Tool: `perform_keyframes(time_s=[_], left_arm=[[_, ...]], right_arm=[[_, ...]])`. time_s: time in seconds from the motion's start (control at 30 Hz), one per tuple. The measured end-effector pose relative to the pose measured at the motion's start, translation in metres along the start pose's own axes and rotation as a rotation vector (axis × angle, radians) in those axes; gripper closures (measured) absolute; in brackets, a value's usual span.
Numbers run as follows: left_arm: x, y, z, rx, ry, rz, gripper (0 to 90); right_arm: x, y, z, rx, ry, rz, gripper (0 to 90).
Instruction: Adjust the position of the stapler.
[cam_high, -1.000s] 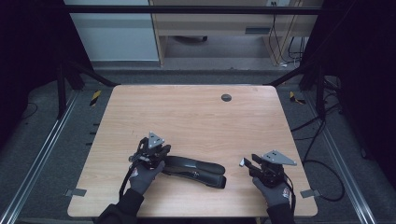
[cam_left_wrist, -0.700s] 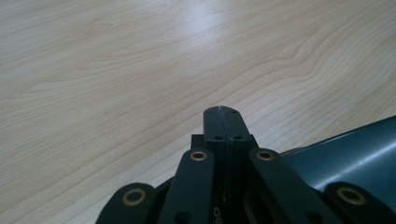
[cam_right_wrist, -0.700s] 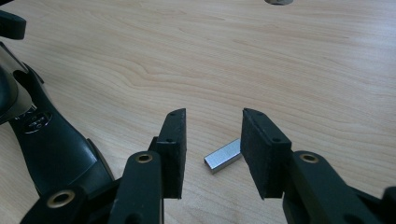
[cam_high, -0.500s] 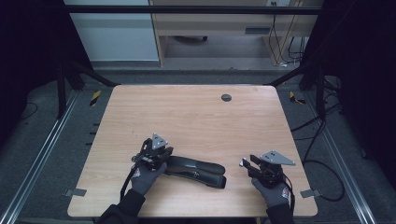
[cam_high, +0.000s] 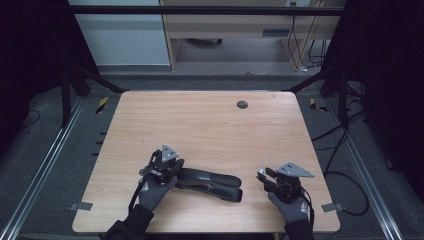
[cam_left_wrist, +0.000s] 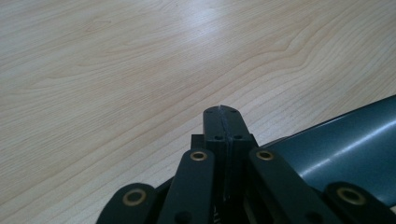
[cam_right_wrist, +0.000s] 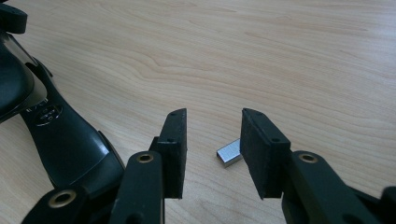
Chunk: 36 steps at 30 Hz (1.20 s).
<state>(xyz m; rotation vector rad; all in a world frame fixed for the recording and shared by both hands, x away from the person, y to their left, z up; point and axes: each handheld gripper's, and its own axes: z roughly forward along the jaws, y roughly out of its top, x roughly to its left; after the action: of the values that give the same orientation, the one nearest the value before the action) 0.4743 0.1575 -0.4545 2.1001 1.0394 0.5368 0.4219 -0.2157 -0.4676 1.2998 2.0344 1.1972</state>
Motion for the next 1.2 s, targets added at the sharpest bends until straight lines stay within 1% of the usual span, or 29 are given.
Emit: perform_keyframes(time_s=[0.3, 0.47, 0.67, 0.83, 0.87, 0.9, 0.93, 1.07, 1.1, 1.13, 1.17, 1.2], left_arm=[[-0.006, -0.006, -0.008, 0.006, 0.0, 0.014, 89.9], [-0.01, -0.009, -0.013, 0.006, -0.002, 0.015, 90.0], [-0.014, -0.011, -0.016, 0.012, -0.018, 0.025, 90.0], [-0.015, -0.012, -0.016, 0.005, -0.013, 0.03, 90.0], [-0.015, -0.012, -0.017, 0.003, -0.007, 0.031, 90.0], [-0.014, -0.012, -0.019, -0.009, 0.006, 0.031, 90.0], [-0.013, -0.012, -0.02, -0.019, 0.01, 0.029, 90.0], [-0.007, -0.012, -0.031, -0.063, 0.037, 0.008, 89.6], [-0.003, -0.014, -0.037, -0.079, 0.051, 0.004, 89.1], [-0.003, -0.014, -0.037, -0.079, 0.051, 0.004, 88.5], [0.002, -0.018, -0.044, -0.092, 0.071, -0.001, 88.4], [0.005, -0.021, -0.048, -0.098, 0.08, -0.004, 88.0]], right_arm=[[0.0, -0.001, -0.002, 0.001, 0.003, 0.004, 62.4], [0.0, -0.001, -0.002, 0.004, 0.005, 0.003, 62.9], [0.001, -0.002, -0.001, 0.012, 0.008, 0.003, 63.9], [0.002, -0.002, -0.001, 0.018, 0.015, 0.005, 66.4], [0.002, -0.002, -0.001, 0.019, 0.019, 0.003, 67.6], [0.003, -0.002, -0.001, 0.021, 0.022, 0.009, 69.5], [0.004, -0.002, -0.002, 0.024, 0.032, 0.005, 71.6], [0.009, -0.003, -0.003, 0.029, 0.056, 0.0, 78.8], [0.012, -0.003, -0.004, 0.032, 0.071, -0.003, 82.9], [0.012, -0.003, -0.004, 0.032, 0.071, -0.003, 82.9], [0.015, -0.004, -0.005, 0.035, 0.095, 0.0, 86.6], [0.016, -0.004, -0.005, 0.034, 0.101, 0.002, 87.9]])
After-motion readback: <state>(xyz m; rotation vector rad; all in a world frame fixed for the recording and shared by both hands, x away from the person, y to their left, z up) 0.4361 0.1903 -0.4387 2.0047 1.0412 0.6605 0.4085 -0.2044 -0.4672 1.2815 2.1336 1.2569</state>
